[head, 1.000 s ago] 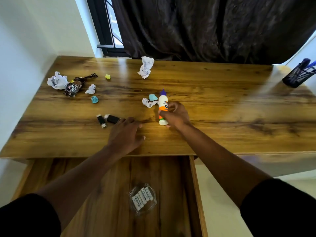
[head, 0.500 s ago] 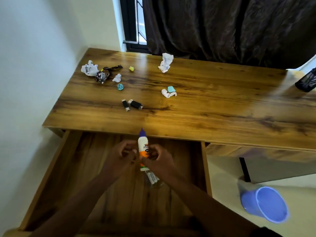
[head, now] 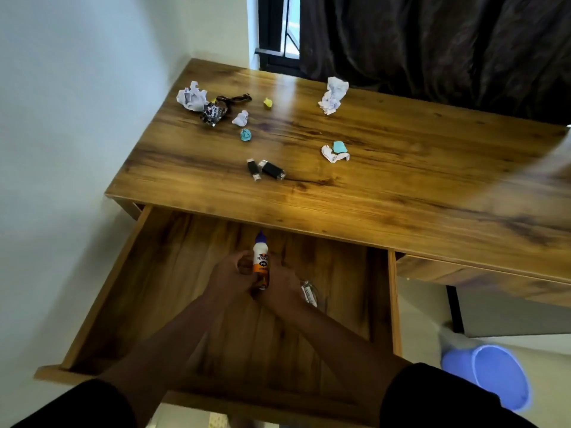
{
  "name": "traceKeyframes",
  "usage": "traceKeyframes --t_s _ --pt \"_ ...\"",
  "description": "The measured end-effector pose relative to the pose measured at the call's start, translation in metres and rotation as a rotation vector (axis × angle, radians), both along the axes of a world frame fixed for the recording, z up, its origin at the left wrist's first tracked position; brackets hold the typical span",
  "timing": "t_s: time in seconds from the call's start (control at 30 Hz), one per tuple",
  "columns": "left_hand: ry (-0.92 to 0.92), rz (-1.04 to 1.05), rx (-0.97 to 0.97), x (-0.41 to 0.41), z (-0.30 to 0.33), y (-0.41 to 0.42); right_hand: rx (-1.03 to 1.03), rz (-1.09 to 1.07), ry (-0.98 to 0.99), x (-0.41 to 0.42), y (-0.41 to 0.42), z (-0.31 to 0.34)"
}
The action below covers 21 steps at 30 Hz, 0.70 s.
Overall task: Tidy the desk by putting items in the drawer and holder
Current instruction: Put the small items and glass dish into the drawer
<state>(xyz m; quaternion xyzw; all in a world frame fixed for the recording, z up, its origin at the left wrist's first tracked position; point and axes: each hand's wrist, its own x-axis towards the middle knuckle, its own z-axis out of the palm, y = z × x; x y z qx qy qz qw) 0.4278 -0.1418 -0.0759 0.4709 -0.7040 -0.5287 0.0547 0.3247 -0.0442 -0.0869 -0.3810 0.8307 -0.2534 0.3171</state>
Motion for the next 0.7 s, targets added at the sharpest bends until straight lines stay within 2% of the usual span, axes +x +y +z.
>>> traceKeyframes --t_s 0.13,0.37,0.7 --pt "-0.034 -0.082 -0.058 -0.004 -0.005 -0.007 0.025 0.035 0.014 -0.003 -0.004 -0.01" --pt "-0.021 -0.101 -0.036 0.004 -0.024 -0.011 -0.001 0.027 0.015 -0.008 -0.005 -0.02" --pt "-0.045 -0.08 -0.064 -0.006 0.0 -0.009 0.003 0.006 0.068 -0.008 -0.004 -0.006"
